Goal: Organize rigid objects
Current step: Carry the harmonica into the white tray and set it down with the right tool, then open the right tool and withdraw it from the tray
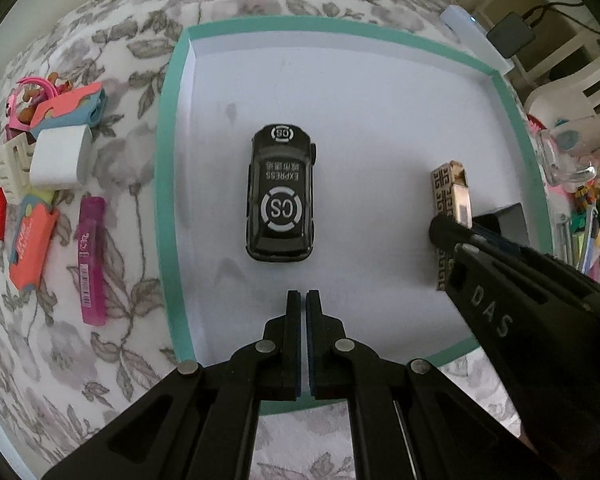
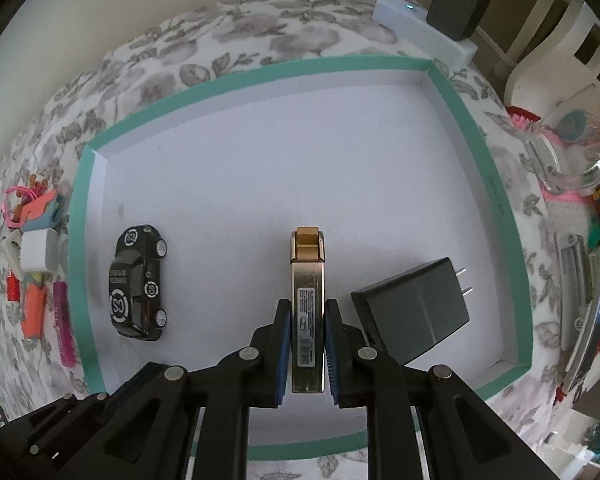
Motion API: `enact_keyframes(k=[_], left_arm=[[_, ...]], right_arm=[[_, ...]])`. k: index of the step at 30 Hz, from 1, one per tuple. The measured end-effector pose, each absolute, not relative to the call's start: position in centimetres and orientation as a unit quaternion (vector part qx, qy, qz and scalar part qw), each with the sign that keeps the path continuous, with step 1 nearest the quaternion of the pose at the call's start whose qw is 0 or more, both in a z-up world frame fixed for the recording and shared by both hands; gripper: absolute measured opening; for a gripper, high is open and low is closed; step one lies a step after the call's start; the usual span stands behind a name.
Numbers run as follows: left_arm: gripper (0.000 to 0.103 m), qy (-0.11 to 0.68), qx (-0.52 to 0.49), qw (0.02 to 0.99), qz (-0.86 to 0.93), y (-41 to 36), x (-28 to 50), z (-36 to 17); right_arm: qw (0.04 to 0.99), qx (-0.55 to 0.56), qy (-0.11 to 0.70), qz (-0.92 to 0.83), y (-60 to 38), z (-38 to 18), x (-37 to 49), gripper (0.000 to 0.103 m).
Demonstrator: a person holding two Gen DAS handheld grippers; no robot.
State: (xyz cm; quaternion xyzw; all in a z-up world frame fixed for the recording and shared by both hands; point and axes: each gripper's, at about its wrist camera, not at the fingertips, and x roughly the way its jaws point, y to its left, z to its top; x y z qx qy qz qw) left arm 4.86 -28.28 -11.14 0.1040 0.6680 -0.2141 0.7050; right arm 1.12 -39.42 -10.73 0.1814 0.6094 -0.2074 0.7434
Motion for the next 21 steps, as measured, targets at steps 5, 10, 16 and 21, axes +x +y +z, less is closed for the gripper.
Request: enact_keyframes(k=[5, 10, 16, 21], left_arm=[[0.002, 0.668, 0.101, 0.706, -0.214, -28.5, 4.7, -11.3], [0.002, 0.669, 0.100, 0.707, -0.206, -28.3, 5.1, -11.1], [0.004, 0.674, 0.086, 0.705, -0.204, -27.4, 5.9, -11.1], [0.047, 0.669, 0.068, 0.710, -0.209, -26.9, 6.2, -10.0]], right_arm=[[0.744, 0.180, 0.609, -0.209, -39.4, -10.8, 0.8, 0.017], [0.742, 0.175, 0.611, -0.212, -38.9, -11.1, 1.7, 0.019], [0.739, 0.175, 0.616, -0.211, -38.9, -10.9, 2.2, 0.020], [0.751, 0.179, 0.602, -0.205, -38.7, -9.5, 2.3, 0.030]])
